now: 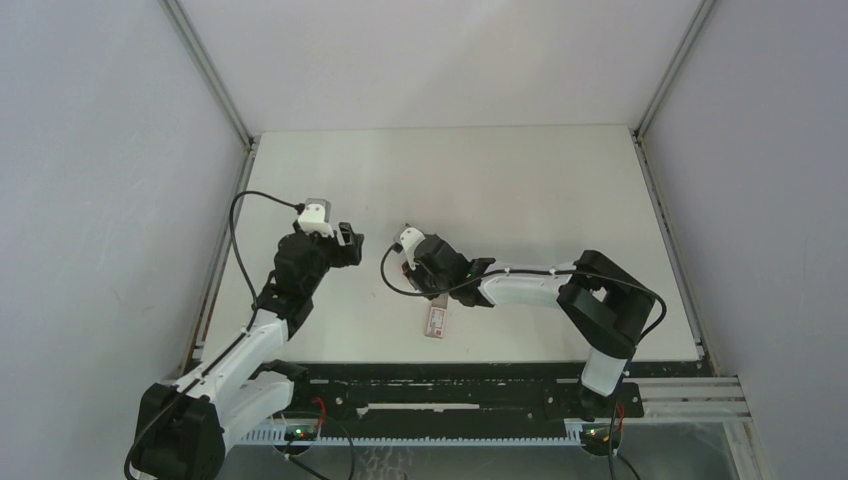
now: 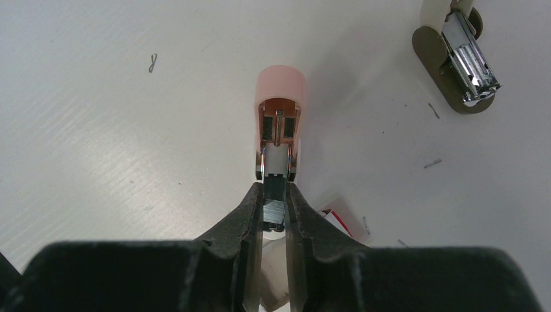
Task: Load the staples into the stapler
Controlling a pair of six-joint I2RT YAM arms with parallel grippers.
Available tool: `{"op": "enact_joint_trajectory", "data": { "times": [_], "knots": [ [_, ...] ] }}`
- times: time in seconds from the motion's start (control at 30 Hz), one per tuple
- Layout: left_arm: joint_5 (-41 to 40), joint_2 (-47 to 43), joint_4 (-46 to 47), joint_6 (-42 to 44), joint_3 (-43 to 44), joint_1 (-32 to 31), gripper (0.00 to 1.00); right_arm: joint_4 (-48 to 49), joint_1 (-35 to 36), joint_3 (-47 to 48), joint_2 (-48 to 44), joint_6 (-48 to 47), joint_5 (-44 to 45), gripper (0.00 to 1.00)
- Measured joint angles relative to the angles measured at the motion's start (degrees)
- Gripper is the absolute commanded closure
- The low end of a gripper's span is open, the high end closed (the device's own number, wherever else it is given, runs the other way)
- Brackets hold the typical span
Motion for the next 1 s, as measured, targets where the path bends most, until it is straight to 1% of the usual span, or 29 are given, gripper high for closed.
{"op": "enact_joint_trajectory", "data": {
  "times": [0.8,0.9,1.0],
  "knots": [
    [-1.42,-0.66,-0.11,0.0,0.0,0.0,0.23,0.31,-0.13,0.11,1.79,-0.59,-0.07,0.85],
    [-1.44,-0.66,-0.11,0.0,0.0,0.0,0.23,0.28,-0.2,0.28,1.88,-0.59,-0.07,0.84],
    [-1.46,-0.7,-0.11,0.0,0.0,0.0,0.23,0.26,-0.33,0.28,1.88,-0.59,-0.17,0.78]
  ]
}}
